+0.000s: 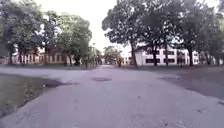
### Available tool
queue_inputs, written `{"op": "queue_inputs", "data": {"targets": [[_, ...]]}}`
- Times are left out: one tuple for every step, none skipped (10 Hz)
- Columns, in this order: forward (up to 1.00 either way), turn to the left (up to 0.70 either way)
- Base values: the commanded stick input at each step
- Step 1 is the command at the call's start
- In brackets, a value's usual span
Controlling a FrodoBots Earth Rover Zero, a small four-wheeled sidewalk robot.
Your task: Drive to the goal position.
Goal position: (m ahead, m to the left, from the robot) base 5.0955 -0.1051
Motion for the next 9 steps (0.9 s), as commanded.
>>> {"op": "queue_inputs", "data": {"targets": [[0.45, 0.00], [0.45, 0.00], [0.45, 0.00], [0.45, 0.00], [0.45, 0.00], [0.45, 0.00], [0.45, 0.00], [0.45, 0.00], [0.45, 0.00]]}}
